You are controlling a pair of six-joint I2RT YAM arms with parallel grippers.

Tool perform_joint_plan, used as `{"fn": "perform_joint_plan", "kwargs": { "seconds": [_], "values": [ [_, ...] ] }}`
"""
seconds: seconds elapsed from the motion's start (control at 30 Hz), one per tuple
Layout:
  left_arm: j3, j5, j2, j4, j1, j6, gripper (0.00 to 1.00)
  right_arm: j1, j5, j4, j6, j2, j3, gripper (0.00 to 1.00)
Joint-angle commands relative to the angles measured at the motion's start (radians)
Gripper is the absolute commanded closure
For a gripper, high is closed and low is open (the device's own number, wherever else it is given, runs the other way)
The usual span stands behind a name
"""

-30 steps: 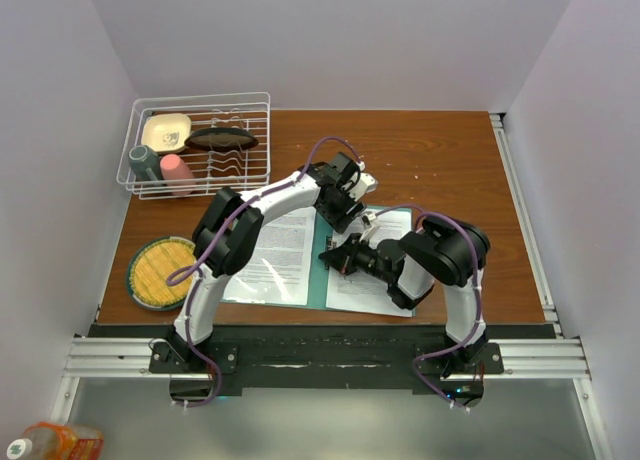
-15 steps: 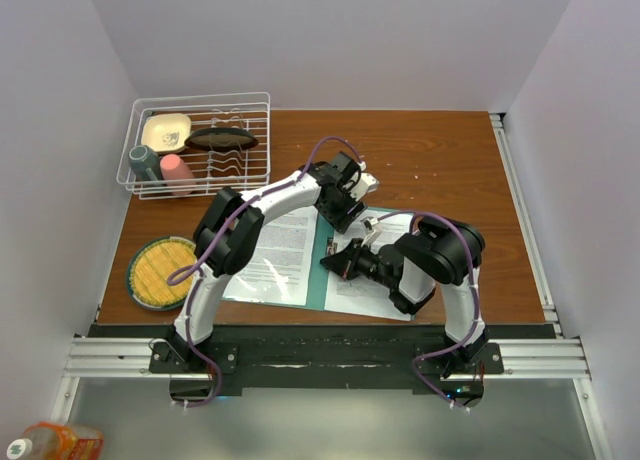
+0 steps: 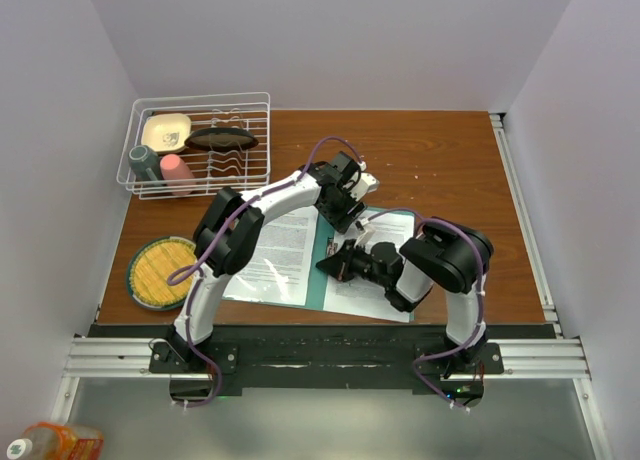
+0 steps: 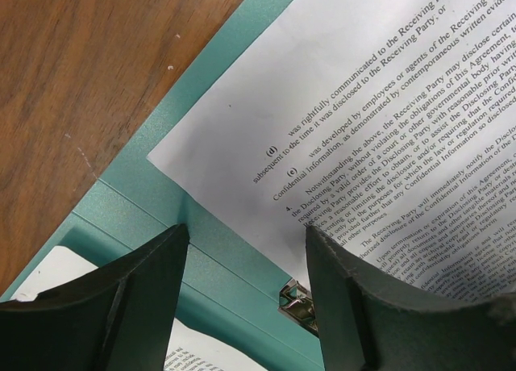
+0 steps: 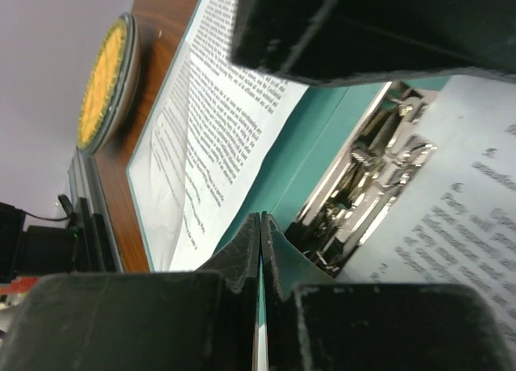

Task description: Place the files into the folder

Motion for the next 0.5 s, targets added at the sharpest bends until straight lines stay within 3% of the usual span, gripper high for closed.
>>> {"fn": "perform_joint_plan", "kwargs": {
  "seconds": [0.0,0.2,0.37,0.47],
  "values": [
    [-0.047,0.091,0.096,-0.075,-0.009,-0.026,0.35,0.029,0.052,-0.455,-0.131,0.014,-0.001,1.0],
    [-0.05,0.091,0.094,-0.072,-0.008,-0.024,0.35,0.029,0.034,-0.438,-0.134,-0.008,0.012,1.0],
    [-0.034,0.088,0.094,-0.081,-0.005,-0.024,0.35,0.029,0.017,-0.487,-0.192,-0.162,0.042,1.0],
    [0.009,0.09,0.091,-0.099,-0.002,-0.024,0.35,0.027,-0.012,-0.612,-0.267,-0.292,0.114,1.0]
  ]
}}
